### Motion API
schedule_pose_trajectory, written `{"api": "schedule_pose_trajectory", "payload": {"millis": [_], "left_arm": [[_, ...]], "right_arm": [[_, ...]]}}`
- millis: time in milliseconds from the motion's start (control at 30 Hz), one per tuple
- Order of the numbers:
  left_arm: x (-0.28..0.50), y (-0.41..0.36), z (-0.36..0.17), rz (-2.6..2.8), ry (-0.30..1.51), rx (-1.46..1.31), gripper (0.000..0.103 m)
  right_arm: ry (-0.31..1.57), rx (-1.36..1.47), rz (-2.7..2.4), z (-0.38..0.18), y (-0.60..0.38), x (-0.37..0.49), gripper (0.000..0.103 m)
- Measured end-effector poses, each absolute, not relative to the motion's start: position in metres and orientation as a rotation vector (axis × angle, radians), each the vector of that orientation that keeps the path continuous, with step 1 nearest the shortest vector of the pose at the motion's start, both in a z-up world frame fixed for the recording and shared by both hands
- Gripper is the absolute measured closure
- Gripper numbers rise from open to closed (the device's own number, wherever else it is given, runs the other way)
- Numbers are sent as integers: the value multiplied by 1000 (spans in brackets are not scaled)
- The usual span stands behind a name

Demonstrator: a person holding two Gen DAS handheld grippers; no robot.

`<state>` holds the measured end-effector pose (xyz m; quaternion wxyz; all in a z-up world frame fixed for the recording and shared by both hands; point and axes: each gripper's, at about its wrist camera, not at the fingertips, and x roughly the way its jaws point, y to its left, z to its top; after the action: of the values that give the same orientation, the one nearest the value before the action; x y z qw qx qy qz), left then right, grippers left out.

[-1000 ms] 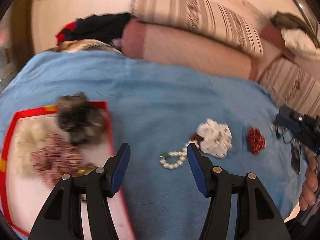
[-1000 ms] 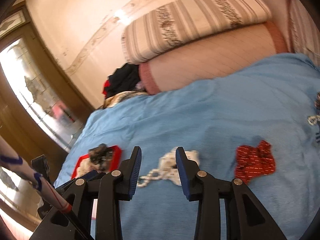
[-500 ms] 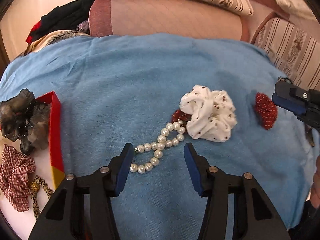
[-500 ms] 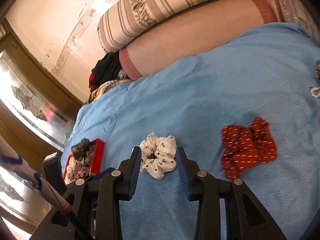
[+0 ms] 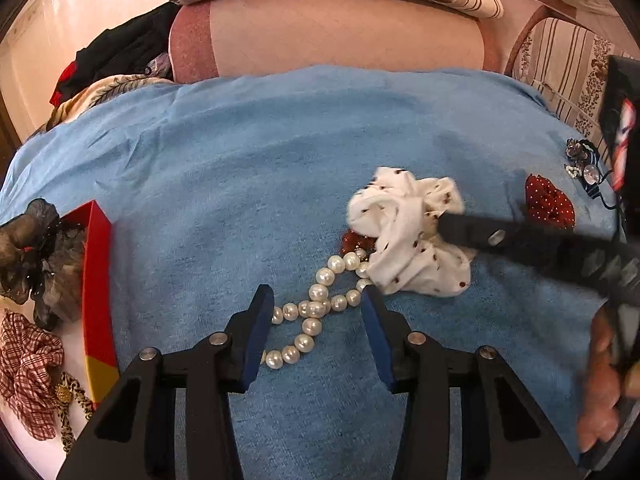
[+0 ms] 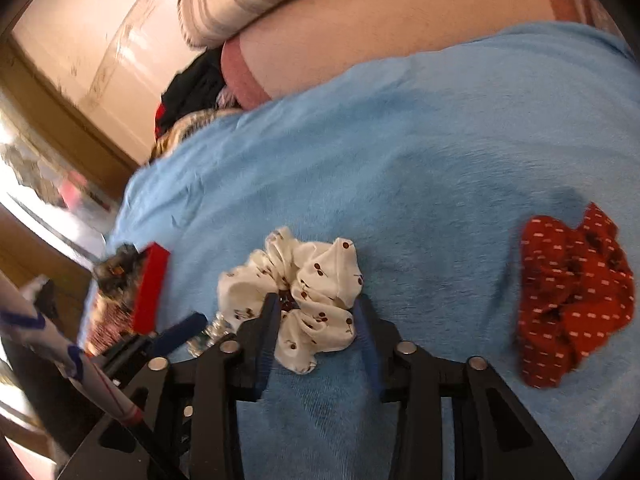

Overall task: Organize jewelry
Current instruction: 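Grasp the pearl bracelet with the left tool while the right tool grasps the white cherry-print scrunchie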

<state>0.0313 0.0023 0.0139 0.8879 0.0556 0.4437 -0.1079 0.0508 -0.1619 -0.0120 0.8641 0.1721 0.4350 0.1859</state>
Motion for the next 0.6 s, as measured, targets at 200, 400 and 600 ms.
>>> {"api": "schedule_pose_trajectory", "payload": {"millis": [200,400,600], "left_arm": [[35,2,7,-217,944,96,94],[30,7,20,-253,910,40,94],[26,20,41,-272,846,-31,94]], "right_arm": [[877,193,347,-10,-146,46,97],[782,168,313,18,-158,31,97],[708,191,319,44,-168,19,97]]}}
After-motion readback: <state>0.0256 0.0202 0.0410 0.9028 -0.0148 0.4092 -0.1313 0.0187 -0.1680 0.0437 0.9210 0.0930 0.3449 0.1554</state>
